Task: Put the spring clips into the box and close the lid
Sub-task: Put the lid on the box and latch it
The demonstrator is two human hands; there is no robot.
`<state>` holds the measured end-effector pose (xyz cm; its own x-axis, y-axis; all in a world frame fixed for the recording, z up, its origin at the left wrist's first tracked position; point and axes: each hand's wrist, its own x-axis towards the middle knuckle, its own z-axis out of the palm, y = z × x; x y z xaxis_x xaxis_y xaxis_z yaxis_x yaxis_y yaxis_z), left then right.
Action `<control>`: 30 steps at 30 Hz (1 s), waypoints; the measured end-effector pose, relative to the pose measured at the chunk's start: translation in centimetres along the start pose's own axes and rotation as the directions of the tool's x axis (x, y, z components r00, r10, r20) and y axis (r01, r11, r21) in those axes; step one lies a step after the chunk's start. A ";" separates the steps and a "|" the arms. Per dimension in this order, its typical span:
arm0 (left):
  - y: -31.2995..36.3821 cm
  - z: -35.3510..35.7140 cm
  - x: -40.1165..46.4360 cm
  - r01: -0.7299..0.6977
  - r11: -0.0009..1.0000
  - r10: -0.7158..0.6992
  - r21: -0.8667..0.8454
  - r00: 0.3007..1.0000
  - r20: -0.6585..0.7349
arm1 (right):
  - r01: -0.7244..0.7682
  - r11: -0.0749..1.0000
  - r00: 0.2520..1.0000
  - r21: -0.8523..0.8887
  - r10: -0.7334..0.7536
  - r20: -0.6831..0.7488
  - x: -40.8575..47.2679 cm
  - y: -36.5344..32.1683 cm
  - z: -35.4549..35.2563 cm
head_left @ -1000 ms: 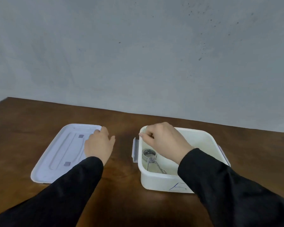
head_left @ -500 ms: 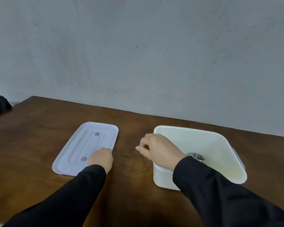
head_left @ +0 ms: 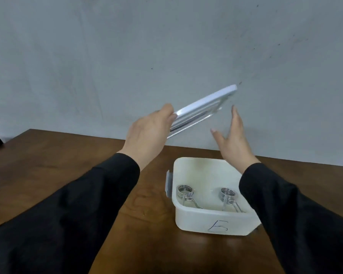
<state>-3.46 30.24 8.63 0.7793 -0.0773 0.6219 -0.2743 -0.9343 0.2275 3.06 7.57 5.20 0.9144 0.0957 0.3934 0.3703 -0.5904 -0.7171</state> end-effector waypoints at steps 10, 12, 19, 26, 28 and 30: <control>5.2 -2.7 6.0 0.142 0.825 -0.128 -0.548 0.990 0.064 | -0.093 0.968 0.979 0.233 0.131 -0.153 0.4 5.1 -10.7; 4.7 -1.5 6.7 0.264 0.717 -0.272 -0.645 0.958 0.090 | -0.166 0.961 0.968 0.222 0.202 -0.151 -0.2 5.6 -11.3; 0.6 7.2 2.2 0.693 0.472 -0.454 -0.545 0.721 0.523 | -0.388 0.902 0.920 0.188 0.390 0.026 -4.2 9.4 -9.9; 1.2 11.3 -0.7 0.689 0.601 -0.530 -0.404 0.722 0.444 | -0.483 0.868 0.861 -0.113 0.494 0.118 -6.6 13.1 -8.7; 1.7 11.9 -1.1 0.676 0.650 -0.531 -0.346 0.730 0.430 | -0.511 0.848 0.845 -0.139 0.525 0.099 -6.8 13.6 -8.9; 1.9 12.3 -1.4 0.663 0.670 -0.530 -0.333 0.742 0.412 | -0.518 0.838 0.835 -0.171 0.539 0.111 -7.1 14.0 -8.9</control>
<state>1.88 24.25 -1.05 0.9552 0.2941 0.0320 0.1456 -0.5613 0.8147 0.32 -8.50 -2.52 0.9813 -0.1491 -0.1219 -0.1913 -0.6811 -0.7067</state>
